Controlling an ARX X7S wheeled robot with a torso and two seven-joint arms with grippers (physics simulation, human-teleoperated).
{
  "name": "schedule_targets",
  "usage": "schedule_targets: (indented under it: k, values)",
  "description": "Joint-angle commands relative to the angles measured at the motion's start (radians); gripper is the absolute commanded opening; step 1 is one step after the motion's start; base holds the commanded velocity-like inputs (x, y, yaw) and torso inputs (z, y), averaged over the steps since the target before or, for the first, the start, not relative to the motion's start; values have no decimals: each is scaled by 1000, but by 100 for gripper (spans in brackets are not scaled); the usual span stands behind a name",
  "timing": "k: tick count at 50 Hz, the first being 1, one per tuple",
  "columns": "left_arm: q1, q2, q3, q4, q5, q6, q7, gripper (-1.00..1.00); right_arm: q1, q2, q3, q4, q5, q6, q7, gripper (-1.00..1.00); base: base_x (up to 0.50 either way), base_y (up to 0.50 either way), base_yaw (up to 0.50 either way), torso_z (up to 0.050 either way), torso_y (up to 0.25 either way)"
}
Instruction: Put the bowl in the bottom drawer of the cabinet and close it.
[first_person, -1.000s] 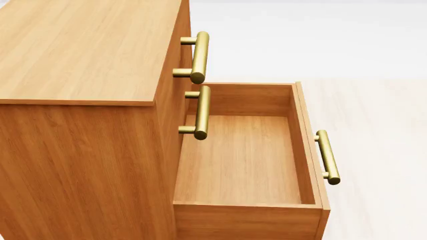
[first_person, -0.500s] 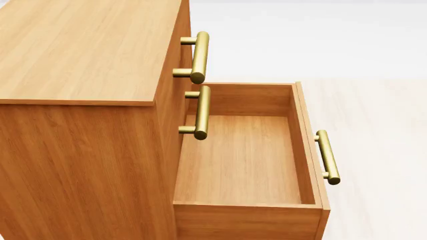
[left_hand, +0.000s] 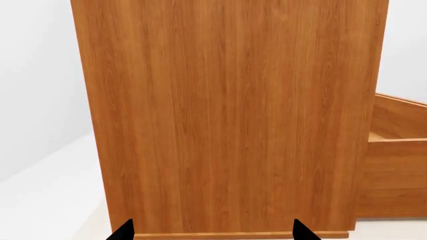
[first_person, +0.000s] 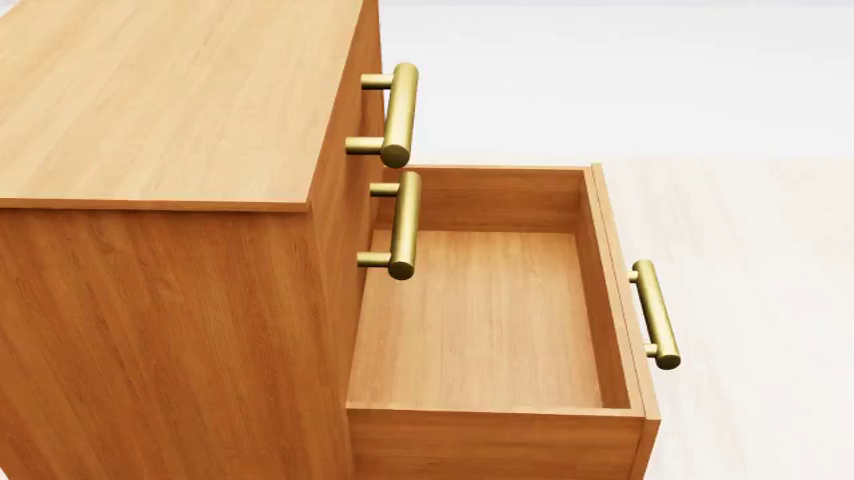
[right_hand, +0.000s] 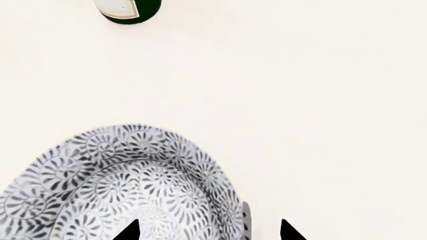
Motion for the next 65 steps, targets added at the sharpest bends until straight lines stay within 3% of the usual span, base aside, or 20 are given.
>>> schedule_targets:
  k: [1,10,11,39,51,65]
  values:
    - [1,-3,2,5,0,-3,-5,100,-1,-2,8,24,7,1,-12,100,0,0,0,0,0]
    - [-2,-4,5,3,0,-3,-7,100,-15,-4,-5,20,6,-29,-28,100,0,0,0,0,0]
    - [-2,-4,5,3,-1,-3,-7,100,-23,4,-51,-3,-12,-27,-27,-100,0,0,0,0,0]
    - [-6,-10,11,-1,-2,1,-12,100,-44,72,-332,-224,-60,-76,-113,-100,0,0,0,0,0]
    - [4,-23,10,36,-16,-17,-17,100,123,92,-489,-219,-45,-33,-174,-100,0,0,0,0,0]
    - [0,-26,11,21,-27,-3,-14,100,365,91,-667,-20,-64,-53,-246,-100,0,0,0,0,0]
